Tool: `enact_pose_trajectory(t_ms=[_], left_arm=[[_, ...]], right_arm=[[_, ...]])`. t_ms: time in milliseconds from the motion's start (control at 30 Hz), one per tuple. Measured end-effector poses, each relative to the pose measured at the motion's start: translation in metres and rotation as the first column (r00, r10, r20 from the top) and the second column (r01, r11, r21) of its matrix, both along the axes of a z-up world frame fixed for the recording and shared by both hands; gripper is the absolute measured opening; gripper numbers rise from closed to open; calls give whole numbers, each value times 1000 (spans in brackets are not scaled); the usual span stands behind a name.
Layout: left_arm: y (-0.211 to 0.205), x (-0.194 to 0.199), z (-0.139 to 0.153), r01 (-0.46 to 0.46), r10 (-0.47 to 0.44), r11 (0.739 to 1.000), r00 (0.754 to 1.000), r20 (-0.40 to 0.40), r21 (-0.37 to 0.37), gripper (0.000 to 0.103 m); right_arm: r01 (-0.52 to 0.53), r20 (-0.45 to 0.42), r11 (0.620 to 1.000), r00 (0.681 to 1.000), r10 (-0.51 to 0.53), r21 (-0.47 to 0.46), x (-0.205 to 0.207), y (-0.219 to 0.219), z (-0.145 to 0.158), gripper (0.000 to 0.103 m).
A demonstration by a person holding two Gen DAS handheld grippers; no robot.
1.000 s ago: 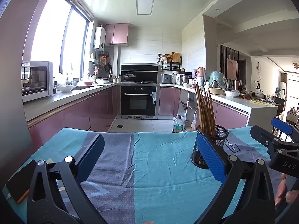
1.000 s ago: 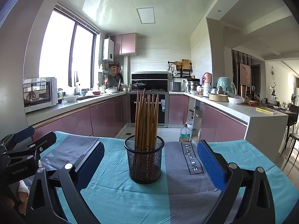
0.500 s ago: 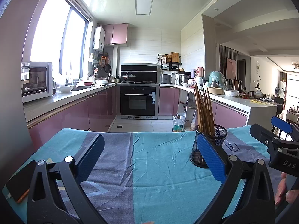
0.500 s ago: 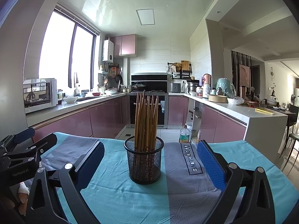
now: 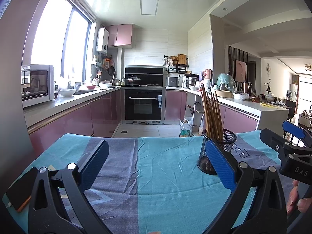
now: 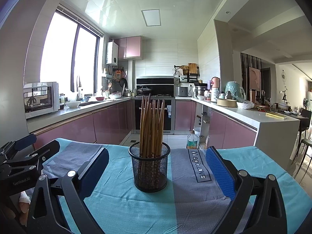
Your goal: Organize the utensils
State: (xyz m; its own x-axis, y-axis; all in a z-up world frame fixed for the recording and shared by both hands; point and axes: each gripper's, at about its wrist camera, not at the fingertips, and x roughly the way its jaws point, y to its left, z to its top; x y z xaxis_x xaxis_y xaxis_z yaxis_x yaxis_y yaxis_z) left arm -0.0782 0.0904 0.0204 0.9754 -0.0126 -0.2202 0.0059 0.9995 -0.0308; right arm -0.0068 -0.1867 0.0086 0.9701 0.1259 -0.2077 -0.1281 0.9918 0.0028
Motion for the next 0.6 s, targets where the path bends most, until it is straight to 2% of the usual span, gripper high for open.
enact_pose_trajectory(t_ms=[600], left_arm=[[-2, -1, -2, -1, 1, 1000, 1000, -3, -1, 98]], right_arm=[[-2, -5, 1000, 1000, 2, 3, 2, -1, 0, 96]])
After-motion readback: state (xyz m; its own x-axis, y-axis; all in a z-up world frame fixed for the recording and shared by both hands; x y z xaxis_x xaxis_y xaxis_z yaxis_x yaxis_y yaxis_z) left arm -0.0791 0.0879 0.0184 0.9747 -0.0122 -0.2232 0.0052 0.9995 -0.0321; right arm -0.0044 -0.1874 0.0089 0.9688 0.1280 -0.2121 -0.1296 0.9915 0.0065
